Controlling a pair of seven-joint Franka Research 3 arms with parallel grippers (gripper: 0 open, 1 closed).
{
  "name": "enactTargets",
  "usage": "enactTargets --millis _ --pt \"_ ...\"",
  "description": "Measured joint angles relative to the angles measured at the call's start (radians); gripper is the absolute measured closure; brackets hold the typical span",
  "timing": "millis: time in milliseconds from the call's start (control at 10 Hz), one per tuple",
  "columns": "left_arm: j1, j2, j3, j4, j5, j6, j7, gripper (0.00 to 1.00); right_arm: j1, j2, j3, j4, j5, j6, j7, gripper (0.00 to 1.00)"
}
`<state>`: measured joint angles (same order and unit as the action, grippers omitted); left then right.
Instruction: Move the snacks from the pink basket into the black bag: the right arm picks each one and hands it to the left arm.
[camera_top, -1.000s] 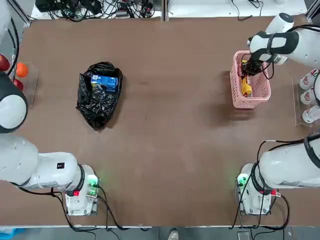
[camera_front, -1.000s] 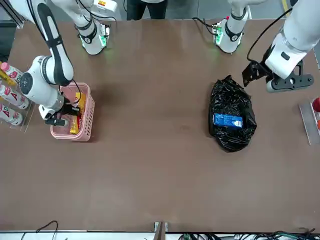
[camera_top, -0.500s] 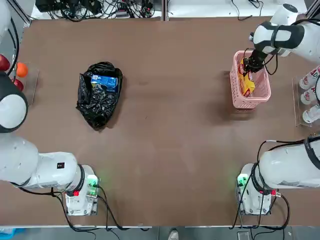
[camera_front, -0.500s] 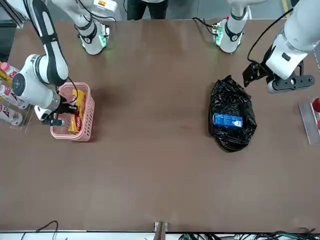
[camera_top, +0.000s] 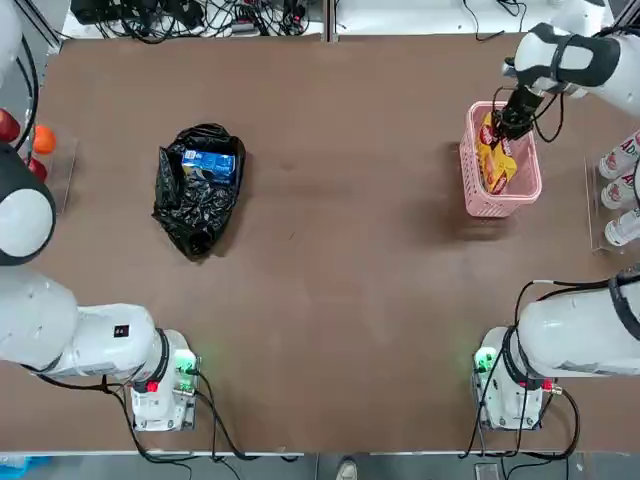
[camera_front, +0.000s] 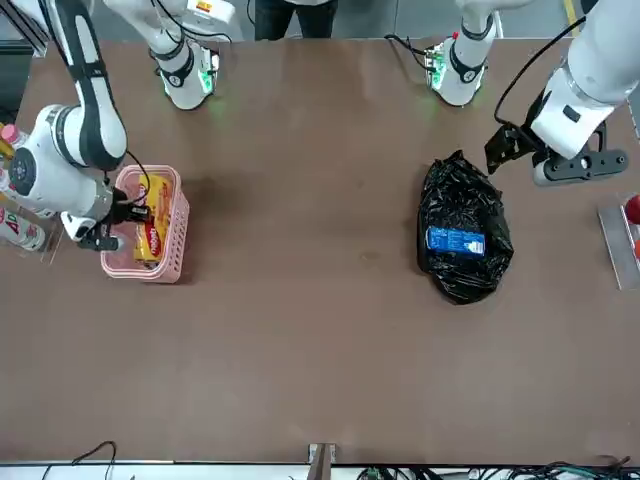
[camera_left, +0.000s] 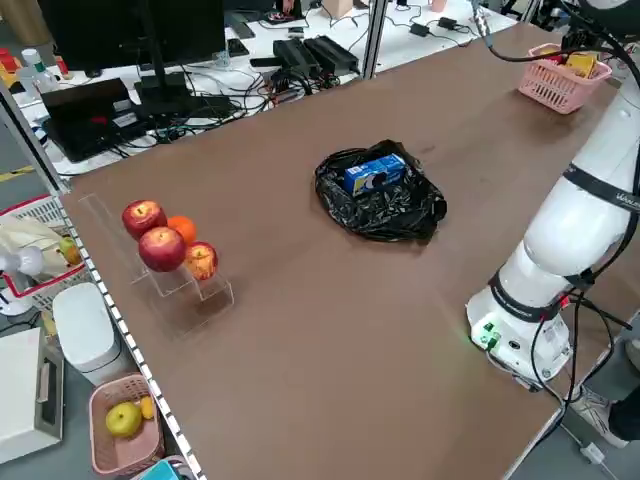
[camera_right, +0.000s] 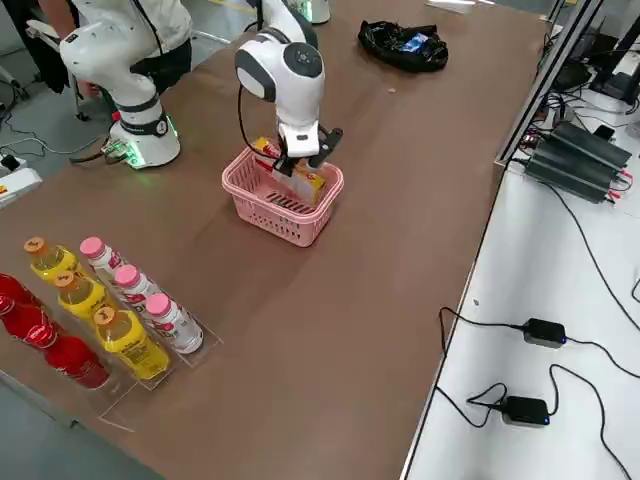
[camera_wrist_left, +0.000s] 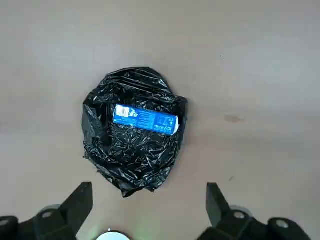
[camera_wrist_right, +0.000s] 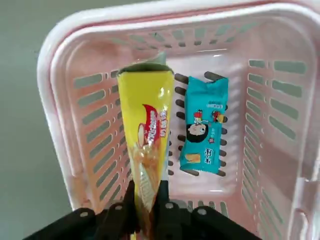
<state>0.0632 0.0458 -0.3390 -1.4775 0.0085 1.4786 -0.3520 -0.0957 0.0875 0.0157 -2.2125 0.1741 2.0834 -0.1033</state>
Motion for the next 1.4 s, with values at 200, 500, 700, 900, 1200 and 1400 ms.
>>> enactTargets --millis 200,500,700,900,1200,1400 --pt "-0.009 0.001 -0.001 0.000 0.000 0.000 -0.018 0.00 -0.001 -0.005 0.000 0.038 0.000 -0.067 -0.006 0.81" --pt "-0.019 0.002 -0.004 0.000 0.000 0.000 -0.044 0.00 -0.001 -0.019 0.000 0.063 0.000 -0.114 -0.085 0.81" --pt "-0.019 0.003 -0.005 0.000 -0.001 0.000 -0.044 0.00 0.000 -0.034 0.006 0.097 0.000 -0.182 -0.099 0.81" --pt "-0.023 0.003 -0.008 0.000 -0.030 0.000 -0.051 0.00 0.007 -0.040 0.014 0.159 0.000 -0.263 -0.103 0.81" --pt "-0.032 0.017 -0.023 -0.001 -0.159 0.000 -0.216 0.00 0.058 -0.043 0.018 0.240 0.000 -0.321 -0.116 0.81" --pt "-0.038 0.054 -0.090 -0.002 -0.196 0.033 -0.368 0.00 0.112 -0.044 0.021 0.278 0.000 -0.338 -0.118 0.81"
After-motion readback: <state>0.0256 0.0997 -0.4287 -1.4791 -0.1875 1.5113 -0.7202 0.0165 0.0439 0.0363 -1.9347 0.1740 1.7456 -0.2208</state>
